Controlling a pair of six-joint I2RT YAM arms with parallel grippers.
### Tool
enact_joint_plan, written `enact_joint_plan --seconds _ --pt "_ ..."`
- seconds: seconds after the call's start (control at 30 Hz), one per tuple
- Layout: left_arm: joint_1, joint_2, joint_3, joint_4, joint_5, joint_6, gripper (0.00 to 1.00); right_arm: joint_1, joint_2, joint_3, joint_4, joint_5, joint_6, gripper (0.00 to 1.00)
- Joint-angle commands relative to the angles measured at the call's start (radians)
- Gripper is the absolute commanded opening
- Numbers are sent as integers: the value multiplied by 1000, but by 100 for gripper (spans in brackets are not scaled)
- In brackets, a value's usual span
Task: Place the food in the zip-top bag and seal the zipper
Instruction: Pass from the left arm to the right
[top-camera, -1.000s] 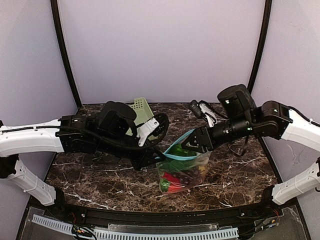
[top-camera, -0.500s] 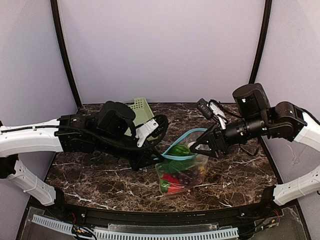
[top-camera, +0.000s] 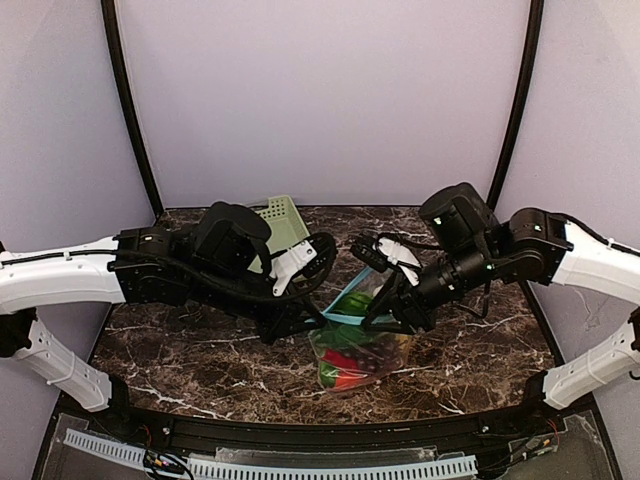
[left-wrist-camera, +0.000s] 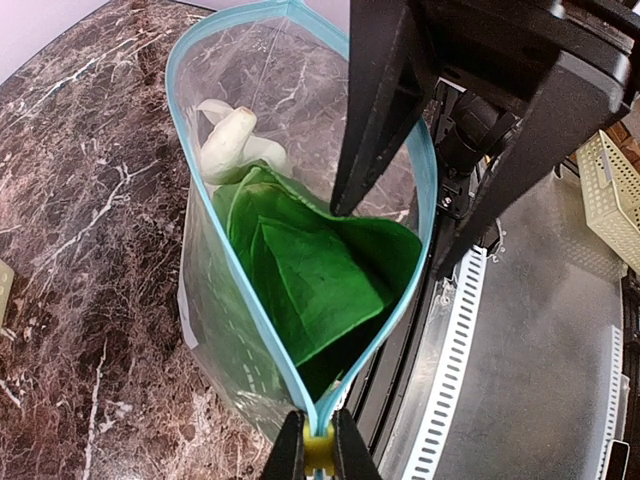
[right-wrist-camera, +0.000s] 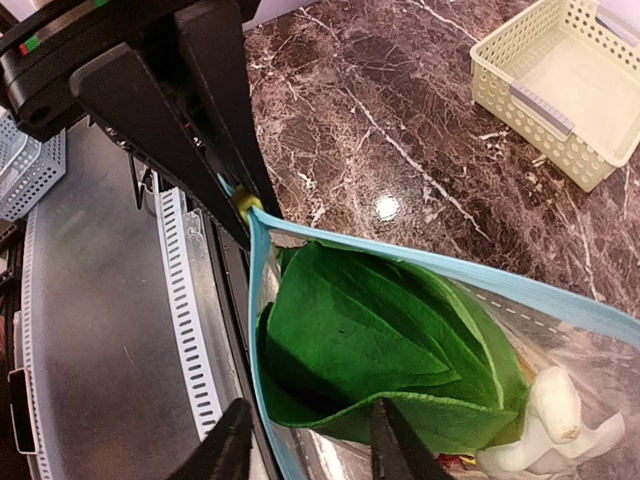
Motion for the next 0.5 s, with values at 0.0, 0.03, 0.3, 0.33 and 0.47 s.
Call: enact_joint_plan --seconds 0.0,0.03,0.3,0.33,0.47 --pt "0 -17 41 -14 4 17 1 16 2 16 1 -7 -43 32" --pt "0 -18 41 -14 1 17 1 17 -2 14 3 -4 -42 27" --pt "0 -31 24 11 -31 5 13 21 -60 -32 70 0 5 0" --pt "0 -40 8 32 -36 -2 25 20 -74 -45 90 -2 14 0" --pt "6 -77 -53 93 -40 -31 50 21 -108 -82 129 1 44 0"
